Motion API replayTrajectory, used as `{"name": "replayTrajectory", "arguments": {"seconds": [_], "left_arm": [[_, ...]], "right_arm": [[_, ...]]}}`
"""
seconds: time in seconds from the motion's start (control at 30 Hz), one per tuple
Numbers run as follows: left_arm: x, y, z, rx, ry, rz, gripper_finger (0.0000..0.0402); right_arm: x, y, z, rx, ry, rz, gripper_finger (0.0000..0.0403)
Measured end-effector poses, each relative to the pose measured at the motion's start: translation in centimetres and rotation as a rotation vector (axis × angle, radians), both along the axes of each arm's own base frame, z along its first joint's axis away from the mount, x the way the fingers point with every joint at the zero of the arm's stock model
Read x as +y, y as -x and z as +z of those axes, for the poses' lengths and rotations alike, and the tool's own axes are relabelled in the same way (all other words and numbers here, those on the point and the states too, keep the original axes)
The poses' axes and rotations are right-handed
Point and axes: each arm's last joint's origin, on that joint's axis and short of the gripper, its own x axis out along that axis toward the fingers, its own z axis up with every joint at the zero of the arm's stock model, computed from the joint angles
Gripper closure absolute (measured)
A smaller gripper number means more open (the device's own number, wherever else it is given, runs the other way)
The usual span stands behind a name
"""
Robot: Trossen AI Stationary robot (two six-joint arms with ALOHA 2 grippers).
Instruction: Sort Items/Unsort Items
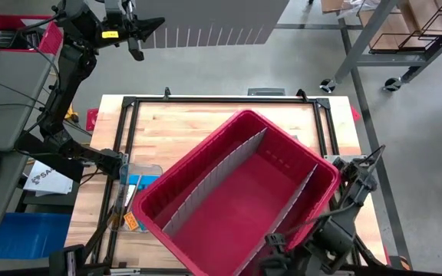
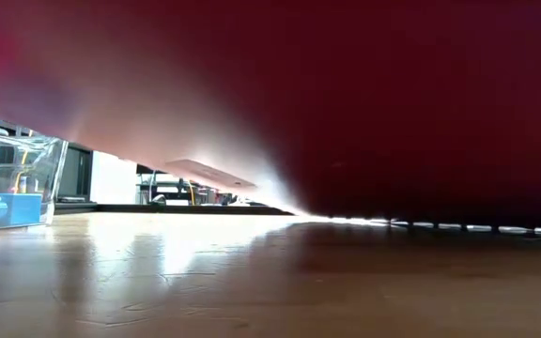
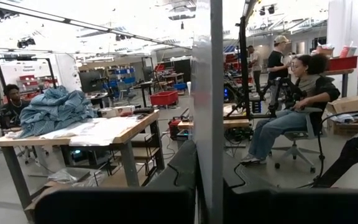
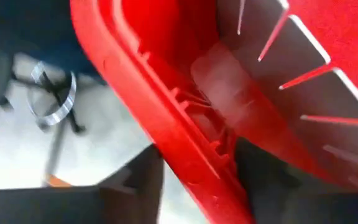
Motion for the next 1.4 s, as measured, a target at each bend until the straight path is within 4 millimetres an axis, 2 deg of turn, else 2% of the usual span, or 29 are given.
{"name": "replayTrajectory", "arguments": {"seconds": [0.13,0.23,0.33,0.43,0.63,0.77,0.97,1.07,1.13,1.2,1.27,1.37,1.4], "left_arm": [[0.0,0.0,0.0,0.000,0.000,0.000,0.0400],[0.0,0.0,0.0,0.003,-0.012,0.001,0.0400],[0.0,0.0,0.0,0.003,-0.027,0.005,0.0400],[0.0,0.0,0.1,0.008,-0.046,0.008,0.0400],[0.0,0.0,0.0,0.013,-0.062,0.011,0.0400],[0.0,0.0,0.0,0.016,-0.071,0.012,0.0400],[0.0,0.0,0.0,0.016,-0.071,0.012,0.0400],[0.0,0.0,0.0,0.016,-0.072,0.012,0.0400],[0.0,0.0,0.0,0.016,-0.072,0.012,0.0400],[0.0,0.0,0.0,0.016,-0.073,0.012,0.0400],[0.0,0.0,0.1,0.018,-0.081,0.013,0.0400],[0.0,0.0,0.1,0.017,-0.087,0.012,0.0400],[0.0,0.0,0.1,0.015,-0.087,0.011,0.0400]], "right_arm": [[-0.6,-0.6,0.0,0.133,-0.118,-0.172,0.0160],[-1.0,-0.5,0.1,0.260,-0.185,-0.231,0.0138],[-0.6,0.1,0.0,0.338,-0.211,-0.242,0.0136],[-0.3,0.8,0.3,0.344,-0.206,-0.261,0.0139],[-1.2,1.3,1.3,0.264,-0.178,-0.353,0.0144],[-3.3,1.7,3.2,0.171,-0.191,-0.465,0.0144],[-6.2,3.6,5.4,0.061,-0.146,-0.639,0.0144],[-8.4,5.0,6.0,0.056,-0.101,-0.836,0.0147],[-9.8,5.0,6.7,-0.043,-0.125,-0.968,0.0160],[-11.3,4.6,7.0,-0.134,-0.077,-1.040,0.0190],[-13.3,3.2,7.1,-0.166,-0.040,-1.084,0.0245],[-16.9,0.5,6.7,-0.222,0.130,-1.108,0.0363],[-18.4,-0.4,6.4,-0.216,0.196,-1.107,0.0381]]}}
